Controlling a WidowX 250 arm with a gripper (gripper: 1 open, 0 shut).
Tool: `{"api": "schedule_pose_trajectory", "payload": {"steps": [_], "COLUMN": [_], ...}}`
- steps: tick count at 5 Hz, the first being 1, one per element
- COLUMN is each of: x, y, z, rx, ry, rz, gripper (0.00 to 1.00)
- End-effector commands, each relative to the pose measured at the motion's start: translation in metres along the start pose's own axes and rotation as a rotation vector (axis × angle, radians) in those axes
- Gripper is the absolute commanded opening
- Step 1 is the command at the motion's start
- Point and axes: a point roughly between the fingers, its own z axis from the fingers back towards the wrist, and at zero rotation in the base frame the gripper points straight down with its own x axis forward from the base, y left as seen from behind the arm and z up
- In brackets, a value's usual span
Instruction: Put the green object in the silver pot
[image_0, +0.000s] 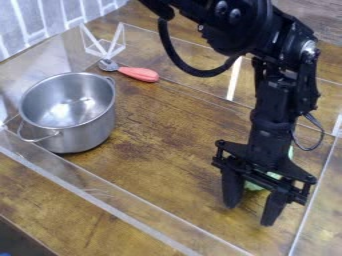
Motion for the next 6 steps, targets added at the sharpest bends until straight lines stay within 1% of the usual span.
{"api": "schedule_pose_trajectory", "payload": {"steps": [1, 2, 3, 4, 5, 6], "x": [-0.008, -0.013, -0.02, -0.03, -0.036, -0.035], "y": [-0.006, -0.005, 0.002, 0.011, 0.016, 0.017], "z": [0.031, 0.051, 0.084, 0.119, 0.125, 0.118], "rx": [-0.021, -0.02, -0.029, -0.03, -0.039, -0.046], "ry": [-0.071, -0.1, -0.145, -0.193, -0.216, -0.217], "rz": [0.006, 0.026, 0.077, 0.131, 0.128, 0.124], "gripper": [0.0, 0.0, 0.0, 0.0, 0.0, 1.0]}}
